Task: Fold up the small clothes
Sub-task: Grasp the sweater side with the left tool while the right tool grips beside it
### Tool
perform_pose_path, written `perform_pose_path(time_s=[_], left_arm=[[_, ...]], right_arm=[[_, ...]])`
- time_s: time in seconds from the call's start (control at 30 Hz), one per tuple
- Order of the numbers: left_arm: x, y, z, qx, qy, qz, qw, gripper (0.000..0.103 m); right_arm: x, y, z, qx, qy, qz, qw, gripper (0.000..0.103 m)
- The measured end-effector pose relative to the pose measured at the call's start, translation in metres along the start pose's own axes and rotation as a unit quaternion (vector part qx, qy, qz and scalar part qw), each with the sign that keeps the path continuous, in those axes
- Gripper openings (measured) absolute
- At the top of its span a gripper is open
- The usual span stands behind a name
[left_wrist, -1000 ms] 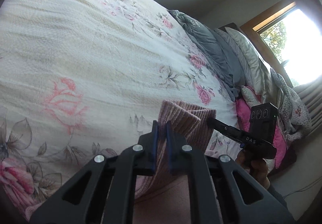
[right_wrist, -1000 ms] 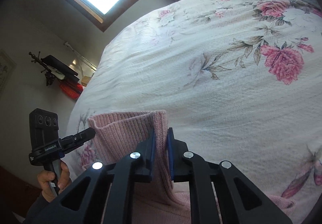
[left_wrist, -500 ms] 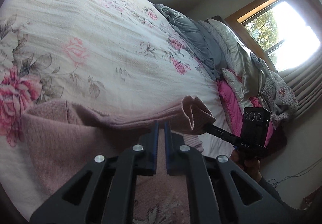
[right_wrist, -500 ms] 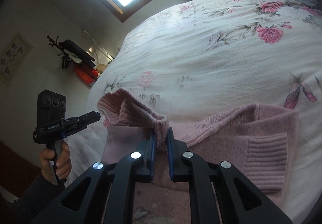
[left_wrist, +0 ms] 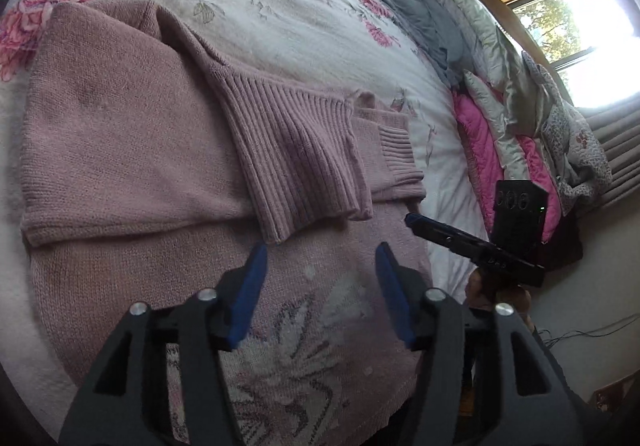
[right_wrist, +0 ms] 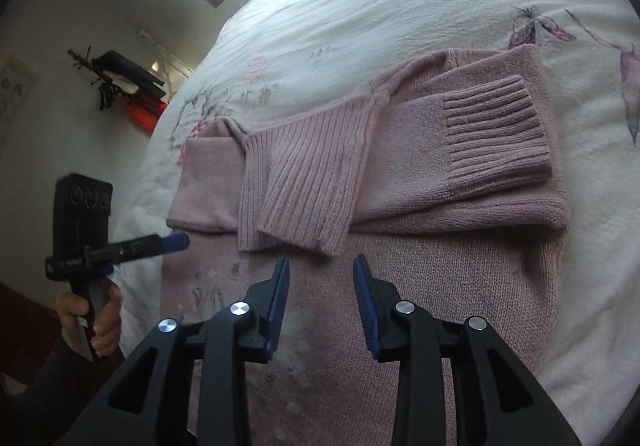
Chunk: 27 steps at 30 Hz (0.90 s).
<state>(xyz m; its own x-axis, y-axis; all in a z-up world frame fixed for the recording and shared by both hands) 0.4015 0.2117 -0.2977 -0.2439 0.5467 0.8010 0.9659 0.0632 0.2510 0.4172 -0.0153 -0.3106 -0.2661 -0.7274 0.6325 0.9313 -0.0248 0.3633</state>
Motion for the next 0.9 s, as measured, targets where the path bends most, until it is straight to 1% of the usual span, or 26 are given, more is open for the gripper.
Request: perform_pose_path(time_s=[0.03, 0.07, 0.1, 0.13, 0.2, 0.23, 0.3, 0.33, 0.37, 0.4, 0.43, 0.47, 0.53, 0.57, 0.6, 0.63, 0.7, 0.77, 0.8, 0.9], left_arm=[[-0.007, 0.001, 0.004, 0.009, 0.012, 0.005, 0.9999, 0.070], [-0.014, 0.002, 0.006, 0.021, 0.015, 0.014, 0.9996, 0.071], [-0.022, 0.002, 0.007, 0.035, 0.011, 0.026, 0.9990, 0.071], [-0.030, 0.001, 0.009, 0.050, 0.007, 0.041, 0.9979, 0.072], [-0.045, -0.002, 0.015, 0.076, 0.018, 0.062, 0.9950, 0.072], [-0.051, -0.002, 0.018, 0.088, 0.023, 0.069, 0.9935, 0.072], [-0.058, 0.000, 0.025, 0.119, 0.011, 0.070, 0.9904, 0.068], [-0.060, 0.001, 0.029, 0.138, 0.004, 0.065, 0.9883, 0.057], [-0.061, 0.003, 0.035, 0.157, -0.001, 0.061, 0.9857, 0.035], [-0.063, 0.003, 0.039, 0.173, -0.008, 0.063, 0.9829, 0.019], [-0.066, 0.003, 0.043, 0.182, -0.010, 0.068, 0.9808, 0.006], [-0.068, 0.002, 0.045, 0.184, -0.007, 0.069, 0.9804, 0.005], [-0.070, 0.003, 0.047, 0.174, -0.001, 0.070, 0.9823, 0.004], [-0.068, 0.004, 0.048, 0.170, 0.001, 0.066, 0.9833, 0.004], [-0.065, 0.006, 0.048, 0.167, 0.004, 0.058, 0.9843, 0.004], [-0.058, 0.010, 0.047, 0.162, 0.007, 0.046, 0.9857, 0.004], [-0.038, 0.016, 0.044, 0.152, -0.001, 0.020, 0.9882, 0.003], [-0.017, 0.018, 0.045, 0.140, 0.000, 0.000, 0.9901, 0.003], [-0.013, 0.017, 0.049, 0.142, 0.003, 0.000, 0.9898, 0.003], [-0.024, 0.012, 0.066, 0.148, 0.039, 0.024, 0.9879, 0.003]], right_arm=[[0.001, 0.006, -0.001, -0.017, 0.011, -0.007, 1.000, 0.034], [0.000, 0.013, -0.002, -0.036, 0.025, -0.009, 0.999, 0.035], [-0.002, 0.018, -0.003, -0.051, 0.035, -0.010, 0.998, 0.035], [-0.006, 0.023, -0.005, -0.059, 0.033, -0.011, 0.998, 0.035], [-0.018, 0.026, -0.009, -0.066, 0.023, 0.000, 0.998, 0.035], [-0.025, 0.027, -0.011, -0.071, 0.019, 0.008, 0.997, 0.035], [-0.038, 0.026, -0.014, -0.079, 0.016, 0.021, 0.997, 0.035], [-0.043, 0.026, -0.016, -0.082, 0.015, 0.025, 0.996, 0.035], [-0.047, 0.024, -0.018, -0.087, 0.013, 0.029, 0.996, 0.035], [-0.051, 0.023, -0.020, -0.090, 0.012, 0.033, 0.995, 0.033], [-0.054, 0.021, -0.022, -0.093, 0.011, 0.037, 0.995, 0.033], [-0.057, 0.019, -0.023, -0.094, 0.012, 0.040, 0.995, 0.031], [-0.060, 0.015, -0.020, -0.087, 0.016, 0.048, 0.995, 0.023], [-0.059, 0.014, -0.019, -0.081, 0.013, 0.048, 0.995, 0.016], [-0.057, 0.014, -0.018, -0.076, 0.011, 0.043, 0.996, 0.012], [-0.052, 0.015, -0.016, -0.073, 0.011, 0.036, 0.997, 0.012], [-0.041, 0.017, -0.011, -0.072, 0.023, 0.020, 0.997, 0.010], [-0.034, 0.015, -0.009, -0.073, 0.035, 0.014, 0.997, 0.010], [-0.035, 0.012, -0.010, -0.075, 0.035, 0.018, 0.996, 0.010], [-0.057, -0.005, -0.026, -0.082, 0.011, 0.048, 0.995, 0.010]])
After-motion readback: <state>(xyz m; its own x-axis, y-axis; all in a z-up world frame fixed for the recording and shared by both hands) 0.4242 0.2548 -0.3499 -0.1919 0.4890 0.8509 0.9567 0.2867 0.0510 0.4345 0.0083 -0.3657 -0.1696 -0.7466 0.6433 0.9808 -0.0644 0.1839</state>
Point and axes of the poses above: each gripper's, at about its wrist camera, not at the fingertips, and x roughly against the way its jaws point, z to its left, y to its top, the point moved 9 cm from there along -x, roughly the way its jaws point, and after that the axes turned 7 degrees about y, right-handed, at the moved point
